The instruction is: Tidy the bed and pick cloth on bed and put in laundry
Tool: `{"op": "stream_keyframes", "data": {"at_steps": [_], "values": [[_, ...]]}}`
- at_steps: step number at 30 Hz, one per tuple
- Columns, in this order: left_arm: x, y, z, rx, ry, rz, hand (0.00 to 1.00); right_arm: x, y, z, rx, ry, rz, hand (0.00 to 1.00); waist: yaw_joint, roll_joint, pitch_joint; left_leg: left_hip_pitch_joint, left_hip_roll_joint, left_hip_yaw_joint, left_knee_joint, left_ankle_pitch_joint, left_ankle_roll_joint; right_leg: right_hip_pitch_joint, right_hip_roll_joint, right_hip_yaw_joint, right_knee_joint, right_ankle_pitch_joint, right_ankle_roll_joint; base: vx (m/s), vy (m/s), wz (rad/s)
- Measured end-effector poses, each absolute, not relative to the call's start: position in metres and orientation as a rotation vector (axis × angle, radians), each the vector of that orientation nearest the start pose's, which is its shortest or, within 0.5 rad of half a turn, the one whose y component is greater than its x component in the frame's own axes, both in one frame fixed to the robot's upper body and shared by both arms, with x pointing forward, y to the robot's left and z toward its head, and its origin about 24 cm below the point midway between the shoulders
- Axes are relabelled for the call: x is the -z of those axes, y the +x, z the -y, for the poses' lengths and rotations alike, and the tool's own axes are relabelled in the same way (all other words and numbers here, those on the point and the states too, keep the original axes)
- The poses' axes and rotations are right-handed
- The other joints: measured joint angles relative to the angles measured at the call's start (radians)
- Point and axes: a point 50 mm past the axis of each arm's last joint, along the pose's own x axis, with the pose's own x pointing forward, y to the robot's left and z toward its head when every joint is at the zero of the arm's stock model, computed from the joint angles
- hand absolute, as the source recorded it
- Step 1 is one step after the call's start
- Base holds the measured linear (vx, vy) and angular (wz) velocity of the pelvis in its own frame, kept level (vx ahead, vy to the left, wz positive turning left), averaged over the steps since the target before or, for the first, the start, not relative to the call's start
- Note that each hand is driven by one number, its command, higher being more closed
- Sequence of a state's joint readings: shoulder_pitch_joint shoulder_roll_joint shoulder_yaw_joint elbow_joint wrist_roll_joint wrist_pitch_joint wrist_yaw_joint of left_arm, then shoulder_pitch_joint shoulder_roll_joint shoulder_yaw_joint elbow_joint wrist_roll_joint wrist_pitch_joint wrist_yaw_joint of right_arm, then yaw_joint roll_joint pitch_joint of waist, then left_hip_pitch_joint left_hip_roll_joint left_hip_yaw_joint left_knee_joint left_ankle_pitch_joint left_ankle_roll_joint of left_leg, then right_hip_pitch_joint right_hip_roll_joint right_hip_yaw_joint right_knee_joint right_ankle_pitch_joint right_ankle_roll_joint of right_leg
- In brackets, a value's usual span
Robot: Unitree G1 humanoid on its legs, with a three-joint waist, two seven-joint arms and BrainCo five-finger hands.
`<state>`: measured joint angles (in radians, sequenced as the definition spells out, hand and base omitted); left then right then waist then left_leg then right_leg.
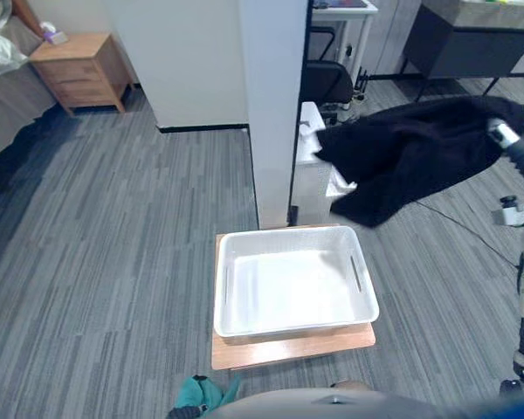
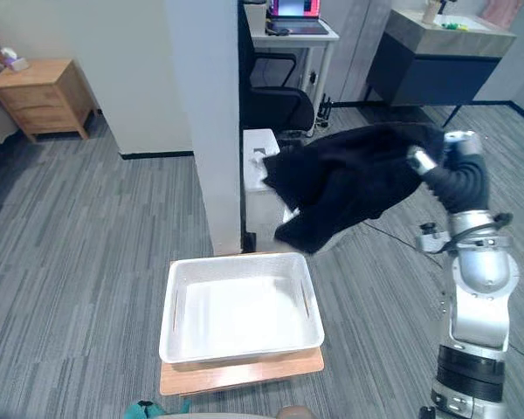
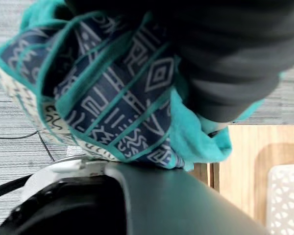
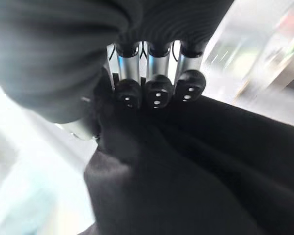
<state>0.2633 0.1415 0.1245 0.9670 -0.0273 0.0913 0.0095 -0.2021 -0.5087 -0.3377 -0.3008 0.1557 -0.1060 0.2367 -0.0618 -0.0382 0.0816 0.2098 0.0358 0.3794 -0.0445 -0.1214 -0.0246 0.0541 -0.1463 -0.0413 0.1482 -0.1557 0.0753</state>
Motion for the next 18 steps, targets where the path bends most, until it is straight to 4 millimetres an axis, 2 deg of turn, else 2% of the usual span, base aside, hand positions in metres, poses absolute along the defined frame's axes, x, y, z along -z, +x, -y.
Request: {"op": "stream_keyframes", "data": {"at_steps": [9,15,18], "values": [[0.166,0.016,-0.224,-0.277,0.026,-1.312,1.0,-0.218,0.263,0.18,-0.436,-0.374,0.654,1.0,0.003,0.005,-0.007,-0.001,0.004,-0.006,0.011,0.0,0.0,0.01,0.001,0.009,-0.004,0.001,0.001,-0.02,-0.011,0.02],[0.166,0.017,-0.222,-0.271,0.022,-1.296,1.0,-0.202,0.269,0.156,-0.549,-0.362,0.544,1.0,0.024,0.015,-0.022,-0.009,0.008,-0.011,0.011,0.0,0.0,0.025,0.005,0.009,-0.039,0.019,0.007,-0.05,-0.013,0.02],[0.166,0.012,-0.222,-0.271,0.02,-1.308,1.0,-0.194,0.275,0.147,-0.566,-0.317,0.498,1.0,0.022,0.016,-0.041,-0.018,0.008,-0.023,0.011,0.007,0.0,0.026,0.006,0.0,-0.057,0.033,0.006,-0.03,-0.015,0.08]]}}
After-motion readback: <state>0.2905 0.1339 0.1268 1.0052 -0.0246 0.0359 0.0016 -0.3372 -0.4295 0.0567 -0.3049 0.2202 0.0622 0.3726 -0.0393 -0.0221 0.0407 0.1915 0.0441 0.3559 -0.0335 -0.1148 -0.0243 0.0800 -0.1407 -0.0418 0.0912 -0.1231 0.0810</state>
